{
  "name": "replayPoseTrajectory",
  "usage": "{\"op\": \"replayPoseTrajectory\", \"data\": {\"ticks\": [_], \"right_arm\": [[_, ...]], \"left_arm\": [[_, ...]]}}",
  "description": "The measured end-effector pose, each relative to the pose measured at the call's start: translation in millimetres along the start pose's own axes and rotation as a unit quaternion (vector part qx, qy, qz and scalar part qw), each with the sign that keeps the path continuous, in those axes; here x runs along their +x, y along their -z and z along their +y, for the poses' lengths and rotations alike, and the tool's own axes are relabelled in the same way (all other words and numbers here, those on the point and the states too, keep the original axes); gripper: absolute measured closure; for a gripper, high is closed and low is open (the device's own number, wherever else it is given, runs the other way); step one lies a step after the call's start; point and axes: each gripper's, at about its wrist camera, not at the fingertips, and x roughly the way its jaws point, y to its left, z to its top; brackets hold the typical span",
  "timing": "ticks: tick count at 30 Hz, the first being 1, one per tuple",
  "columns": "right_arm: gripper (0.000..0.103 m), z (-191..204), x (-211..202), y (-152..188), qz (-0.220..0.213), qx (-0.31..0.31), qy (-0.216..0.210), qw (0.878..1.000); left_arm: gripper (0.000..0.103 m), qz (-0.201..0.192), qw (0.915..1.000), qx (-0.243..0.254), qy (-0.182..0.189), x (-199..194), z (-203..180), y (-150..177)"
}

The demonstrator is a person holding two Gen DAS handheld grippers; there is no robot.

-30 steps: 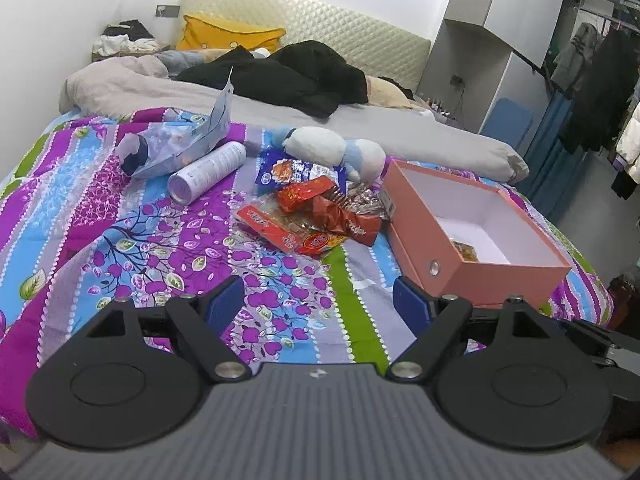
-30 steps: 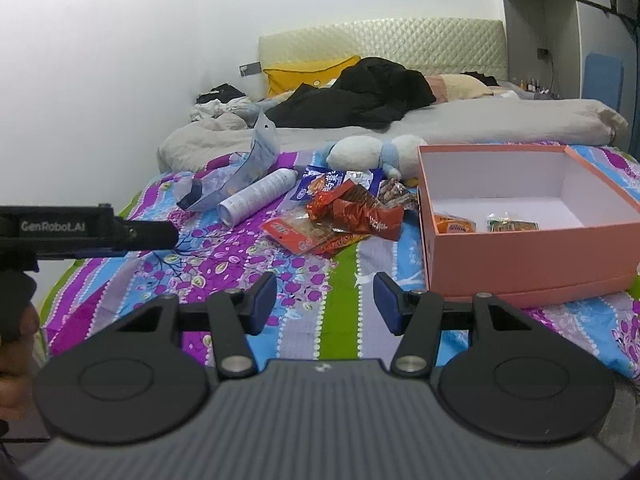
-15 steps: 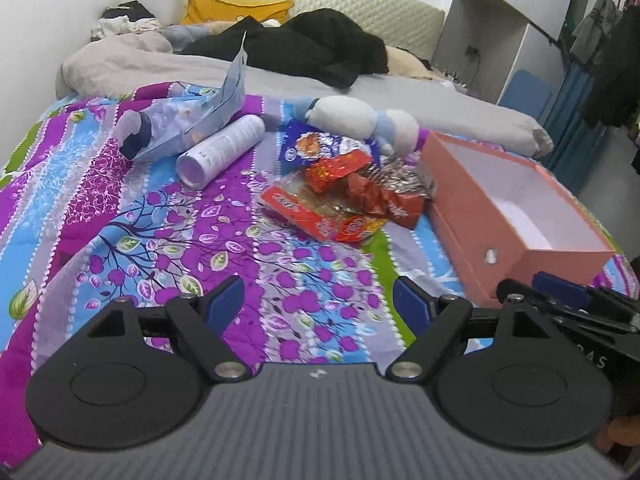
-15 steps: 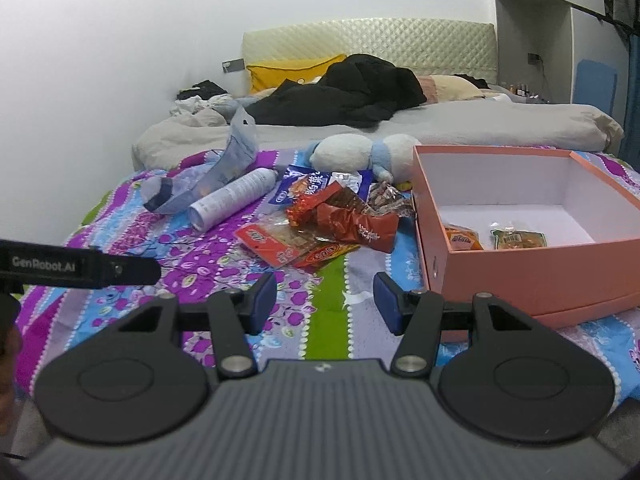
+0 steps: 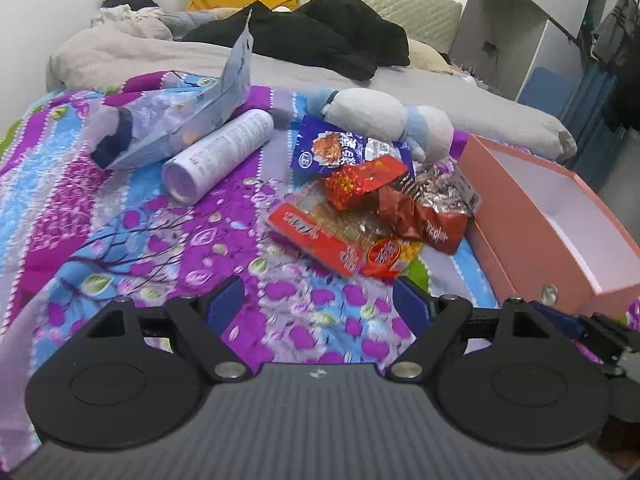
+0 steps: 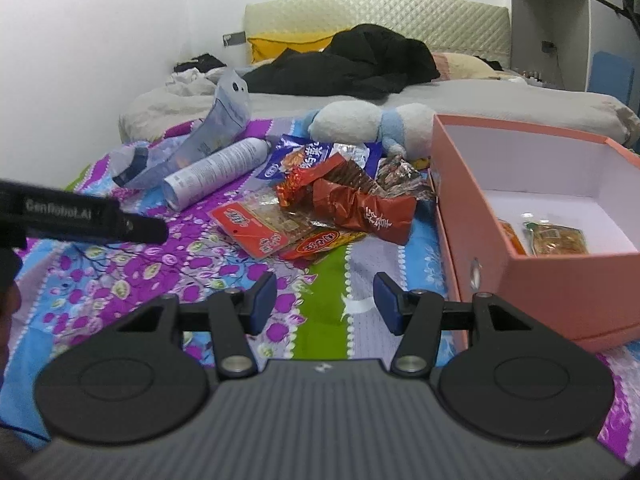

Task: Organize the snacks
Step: 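Move both tools down toward the red-wrapped snack packs, then grasp the clear red-labeled bag with left tool while right grasps the brown-stick pack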

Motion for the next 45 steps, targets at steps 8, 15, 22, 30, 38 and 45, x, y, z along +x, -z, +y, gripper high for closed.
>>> {"op": "replayPoseTrajectory", "data": {"ticks": [8,15,22,30,38,45], "right_arm": [[0.047,-5.8,56.3,-12.1,0.016,-0.002,0.013,1.000],[0.047,-16.2,94.4,-21.1,0.028,0.050,-0.017,0.998],[0.047,-16.5,131.0,-17.7,0.067,0.099,-0.030,0.992],[0.062,-19.3,150.1,-19.4,0.075,0.141,-0.048,0.986],[0.095,-18.5,152.6,-26.7,0.082,0.116,-0.047,0.989],[0.100,-18.3,134.3,-33.1,0.073,0.109,-0.040,0.991]], "left_arm": [[0.018,0.036,0.9987,-0.032,0.017,66.5,11.4,-14.5],[0.018,0.048,0.9966,-0.062,0.026,118.6,31.8,-32.4],[0.020,0.049,0.9948,-0.073,0.052,148.7,41.4,-36.4],[0.045,0.047,0.9935,-0.080,0.066,162.0,46.8,-37.5],[0.092,0.058,0.9888,-0.104,0.091,160.8,49.3,-37.4],[0.098,0.041,0.9888,-0.100,0.104,138.3,34.0,-36.4]]}}
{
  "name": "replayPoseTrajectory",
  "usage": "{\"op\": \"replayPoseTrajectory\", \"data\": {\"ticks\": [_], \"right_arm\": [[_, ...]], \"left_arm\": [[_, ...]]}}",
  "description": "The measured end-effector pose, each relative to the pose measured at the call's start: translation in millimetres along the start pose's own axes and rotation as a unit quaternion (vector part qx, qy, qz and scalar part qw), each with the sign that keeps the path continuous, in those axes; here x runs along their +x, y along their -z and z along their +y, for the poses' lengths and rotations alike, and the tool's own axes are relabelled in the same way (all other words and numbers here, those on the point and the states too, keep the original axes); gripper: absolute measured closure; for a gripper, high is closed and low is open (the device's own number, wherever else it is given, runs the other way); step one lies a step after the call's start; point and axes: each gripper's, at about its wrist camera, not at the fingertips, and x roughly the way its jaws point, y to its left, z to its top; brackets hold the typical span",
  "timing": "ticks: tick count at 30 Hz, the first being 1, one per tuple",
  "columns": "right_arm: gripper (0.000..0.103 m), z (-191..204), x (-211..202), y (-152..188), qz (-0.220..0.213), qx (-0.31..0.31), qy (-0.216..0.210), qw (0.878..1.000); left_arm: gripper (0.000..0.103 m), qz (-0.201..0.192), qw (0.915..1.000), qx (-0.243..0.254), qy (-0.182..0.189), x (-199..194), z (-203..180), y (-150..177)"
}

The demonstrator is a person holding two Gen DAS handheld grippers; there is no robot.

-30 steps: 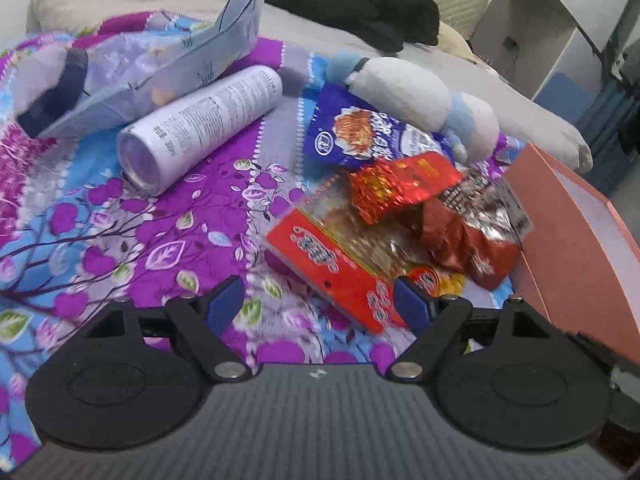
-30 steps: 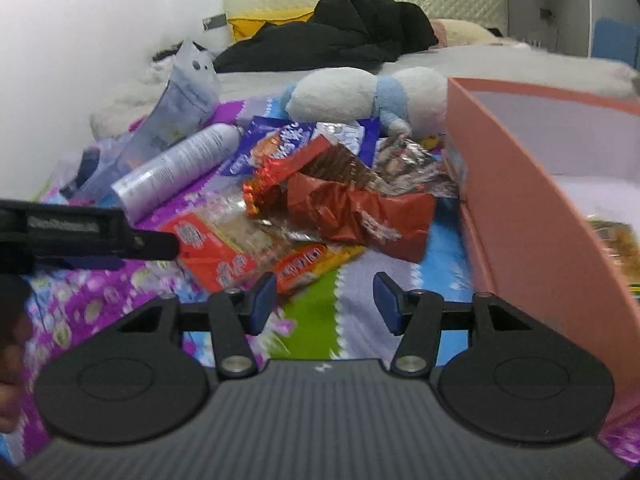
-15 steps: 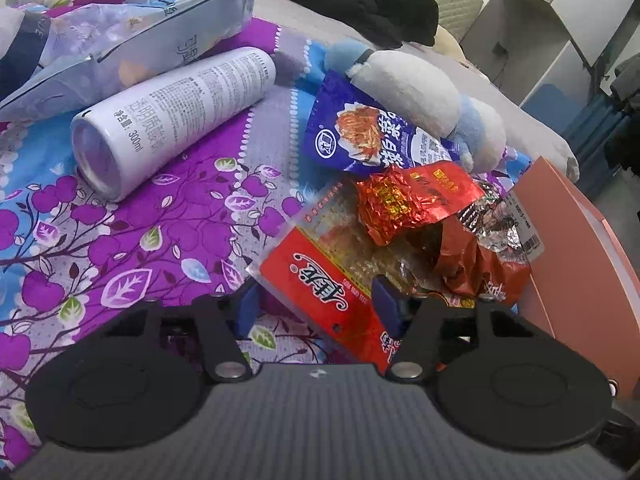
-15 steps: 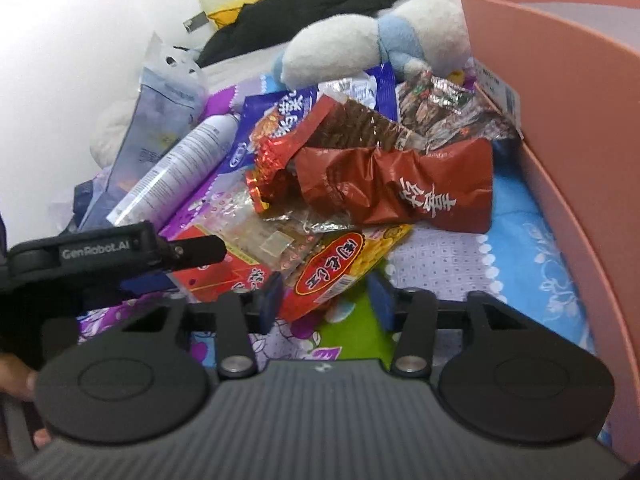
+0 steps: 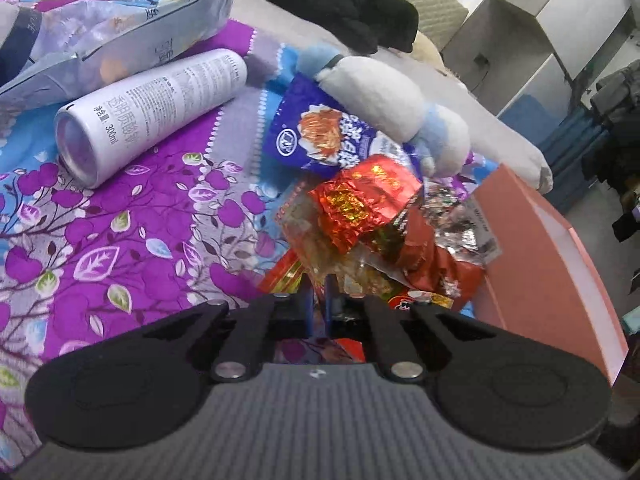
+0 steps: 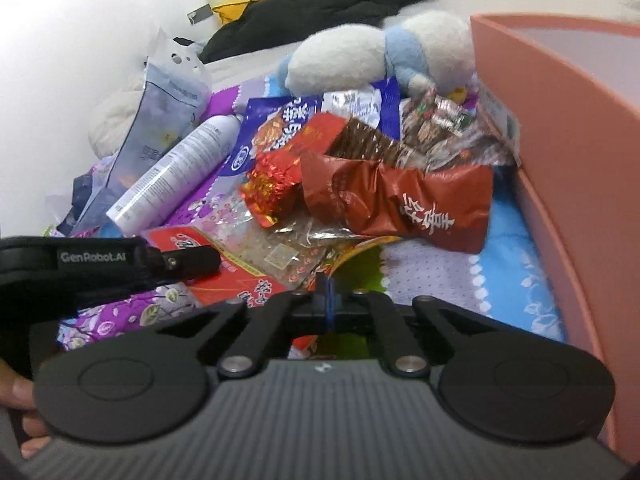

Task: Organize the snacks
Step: 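Grasp the clear red-labeled bag with left tool while right grasps the brown-stick pack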

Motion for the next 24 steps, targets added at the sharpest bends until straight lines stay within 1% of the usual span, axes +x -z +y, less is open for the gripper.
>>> {"op": "replayPoseTrajectory", "data": {"ticks": [8,15,17,24], "right_arm": [[0.100,0.0,-40.0,15.8,-0.004,-0.009,0.010,1.000],[0.100,-4.1,-82.2,37.7,-0.002,-0.015,0.018,1.000],[0.100,-3.8,-92.8,45.6,0.001,-0.019,0.021,1.000],[0.100,-6.4,-127.1,74.3,0.025,-0.018,0.022,0.999]], "left_arm": [[0.098,-0.009,0.9999,-0.013,-0.006,-45.1,-11.1,24.8],[0.098,-0.007,0.9993,-0.028,-0.023,-91.1,-15.4,61.0],[0.098,-0.008,0.9991,-0.028,-0.030,-103.2,-16.5,71.2],[0.098,-0.007,0.9979,-0.048,-0.043,-141.8,-19.8,109.2]]}}
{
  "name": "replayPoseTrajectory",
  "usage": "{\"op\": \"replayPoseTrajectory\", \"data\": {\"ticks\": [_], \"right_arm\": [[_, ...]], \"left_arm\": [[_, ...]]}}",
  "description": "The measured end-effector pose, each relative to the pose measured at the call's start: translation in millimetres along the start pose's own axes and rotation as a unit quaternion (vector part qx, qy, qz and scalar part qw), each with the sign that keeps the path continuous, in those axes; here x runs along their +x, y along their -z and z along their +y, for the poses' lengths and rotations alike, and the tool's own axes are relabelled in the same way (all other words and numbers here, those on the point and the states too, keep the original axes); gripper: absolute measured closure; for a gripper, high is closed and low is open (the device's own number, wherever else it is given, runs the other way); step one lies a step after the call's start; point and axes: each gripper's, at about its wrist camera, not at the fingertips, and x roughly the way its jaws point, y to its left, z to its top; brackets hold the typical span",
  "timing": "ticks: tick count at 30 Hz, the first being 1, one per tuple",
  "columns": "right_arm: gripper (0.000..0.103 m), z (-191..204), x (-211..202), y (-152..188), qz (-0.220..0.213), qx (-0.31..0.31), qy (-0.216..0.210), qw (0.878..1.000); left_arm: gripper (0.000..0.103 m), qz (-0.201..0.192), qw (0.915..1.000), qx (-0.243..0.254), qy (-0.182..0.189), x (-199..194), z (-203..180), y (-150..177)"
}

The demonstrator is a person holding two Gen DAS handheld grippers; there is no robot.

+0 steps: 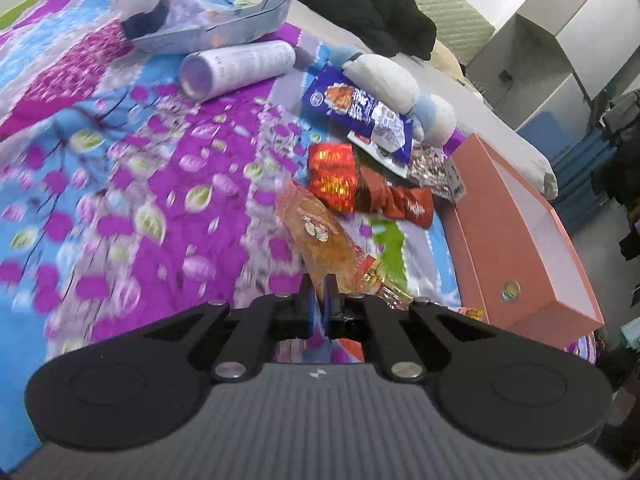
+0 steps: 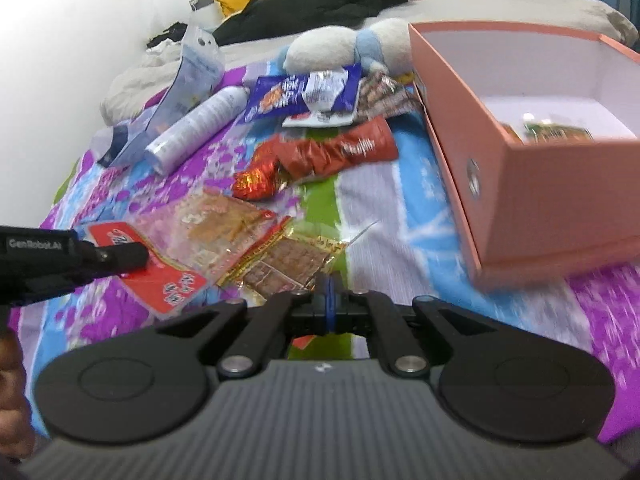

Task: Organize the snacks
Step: 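Grasp the clear red-labeled bag with left tool while right grasps the brown-stick pack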

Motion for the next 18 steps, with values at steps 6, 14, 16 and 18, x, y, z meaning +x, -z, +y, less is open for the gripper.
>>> {"op": "replayPoseTrajectory", "data": {"ticks": [6,14,16,18], "right_arm": [[0.100,-3.3,-28.5,23.7,0.014,-0.009,-0.004,1.000],[0.096,-6.2,-41.8,44.6,0.036,-0.013,-0.005,0.999],[0.096,-7.3,-42.3,45.3,0.037,-0.010,-0.010,0.999],[0.095,-9.0,-43.2,44.4,0.035,-0.006,-0.014,0.999]], "left_arm": [[0.098,0.018,0.9997,-0.001,-0.014,-22.8,-1.2,33.4],[0.097,0.047,0.9985,0.000,-0.026,-30.8,-0.3,51.1],[0.095,0.055,0.9978,0.001,-0.037,-31.0,0.0,49.7],[0.066,0.069,0.9963,-0.001,-0.052,-28.4,1.3,47.6]]}}
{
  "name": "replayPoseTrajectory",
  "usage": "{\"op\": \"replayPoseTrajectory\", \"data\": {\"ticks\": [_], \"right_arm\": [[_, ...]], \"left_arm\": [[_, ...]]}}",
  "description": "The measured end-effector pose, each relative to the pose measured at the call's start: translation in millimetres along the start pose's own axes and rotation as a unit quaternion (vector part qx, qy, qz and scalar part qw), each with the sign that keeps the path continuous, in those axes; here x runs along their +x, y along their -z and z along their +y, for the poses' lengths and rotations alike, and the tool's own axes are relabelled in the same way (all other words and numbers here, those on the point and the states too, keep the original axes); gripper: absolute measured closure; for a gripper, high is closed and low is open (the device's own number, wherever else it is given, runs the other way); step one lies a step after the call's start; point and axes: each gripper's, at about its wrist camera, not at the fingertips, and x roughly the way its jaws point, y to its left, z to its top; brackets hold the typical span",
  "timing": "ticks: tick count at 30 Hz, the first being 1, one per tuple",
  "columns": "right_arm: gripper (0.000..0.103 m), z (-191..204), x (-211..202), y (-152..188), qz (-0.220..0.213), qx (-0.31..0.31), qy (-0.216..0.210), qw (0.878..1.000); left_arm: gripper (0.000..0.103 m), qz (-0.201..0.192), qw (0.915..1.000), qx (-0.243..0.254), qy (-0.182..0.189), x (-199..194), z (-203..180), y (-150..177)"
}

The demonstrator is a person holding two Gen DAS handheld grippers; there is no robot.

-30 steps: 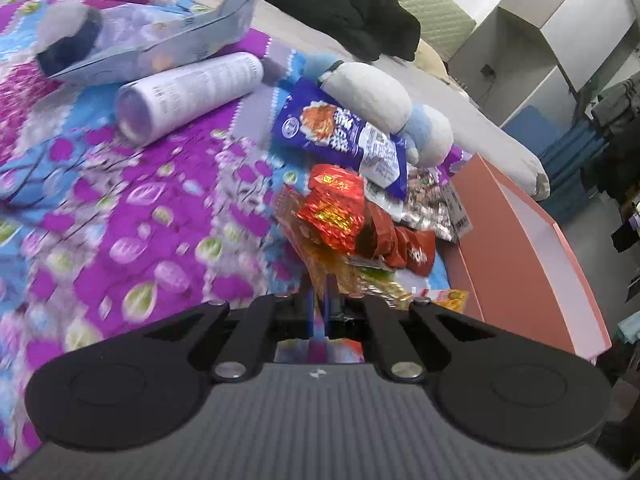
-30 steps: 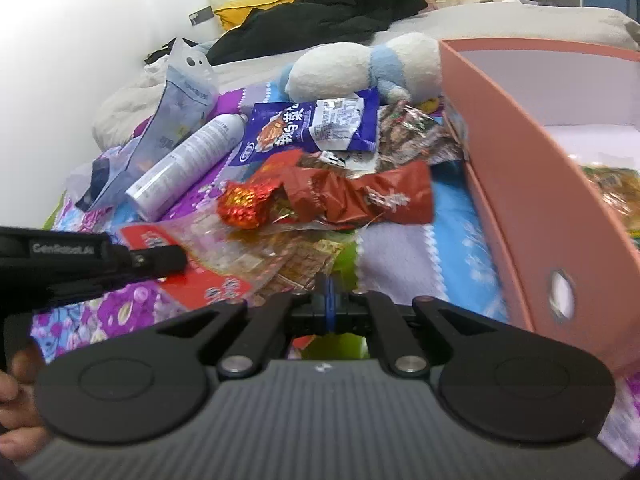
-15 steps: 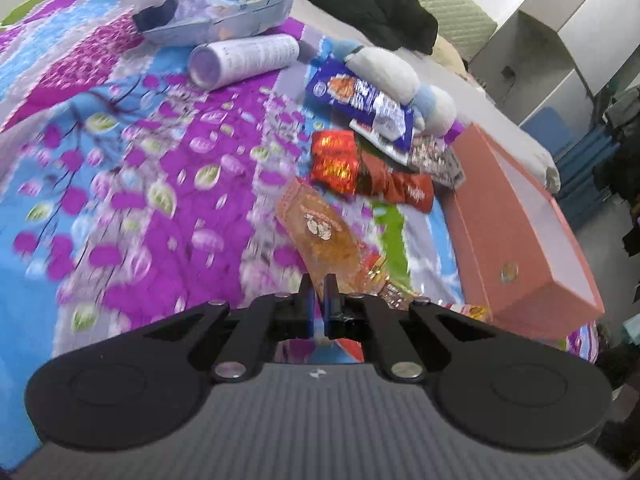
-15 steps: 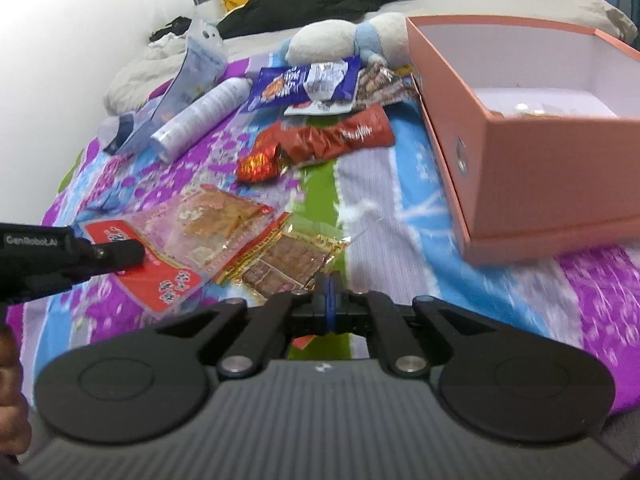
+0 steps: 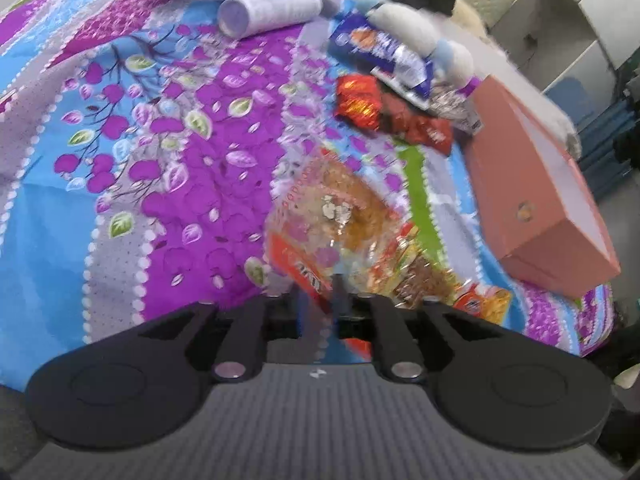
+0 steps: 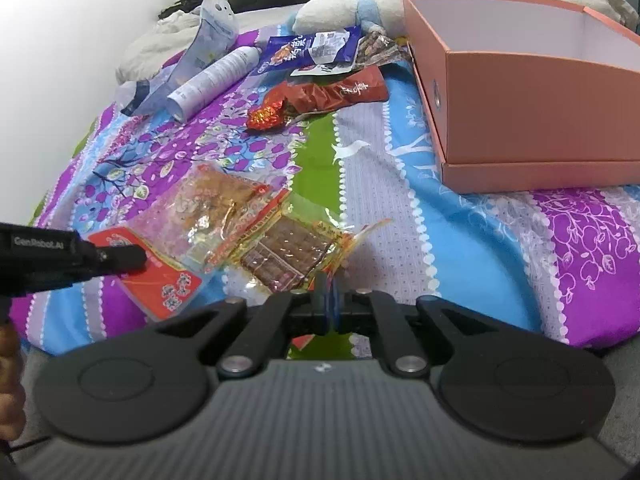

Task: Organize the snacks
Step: 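Grasp the clear red-labeled bag with left tool while right grasps the brown-stick pack, then lift both held snack packs off the sheet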

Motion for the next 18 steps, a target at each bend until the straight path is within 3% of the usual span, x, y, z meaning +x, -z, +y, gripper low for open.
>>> {"op": "replayPoseTrajectory", "data": {"ticks": [2,3,4,5,6,7,8,12,18], "right_arm": [[0.091,-0.4,0.1,-0.4,-0.002,-0.005,0.006,1.000],[0.083,-1.0,0.8,-0.3,-0.002,-0.008,0.011,1.000],[0.058,-2.2,1.6,0.0,-0.001,-0.008,0.014,1.000],[0.048,-4.1,1.6,0.4,-0.003,-0.004,0.014,1.000],[0.029,-6.6,1.0,0.7,-0.008,0.003,0.014,1.000],[0.021,-8.4,0.8,0.6,-0.012,0.007,0.014,1.000],[0.021,-9.4,0.8,0.3,-0.015,0.006,0.013,1.000],[0.021,-6.9,2.5,-3.2,-0.029,-0.023,0.014,0.999],[0.021,0.3,6.8,-8.1,-0.033,-0.071,-0.027,0.997]], "left_arm": [[0.040,-0.002,0.9998,0.004,-0.017,-1.8,1.2,-1.0],[0.033,-0.008,0.9997,0.006,-0.022,-3.9,2.1,-2.0],[0.032,-0.012,0.9995,0.008,-0.029,-6.1,2.4,-3.0],[0.027,-0.012,0.9993,0.011,-0.034,-7.2,2.2,-4.8],[0.021,-0.013,0.9991,0.015,-0.037,-8.7,2.0,-6.6],[0.018,-0.015,0.9989,0.020,-0.040,-9.9,1.5,-8.9],[0.012,-0.017,0.9986,0.026,-0.042,-10.5,0.5,-11.4],[0.004,-0.021,0.9957,0.066,-0.061,-7.8,-9.3,-22.7],[0.003,-0.024,0.9904,0.118,-0.069,2.9,-26.1,-34.0]]}}
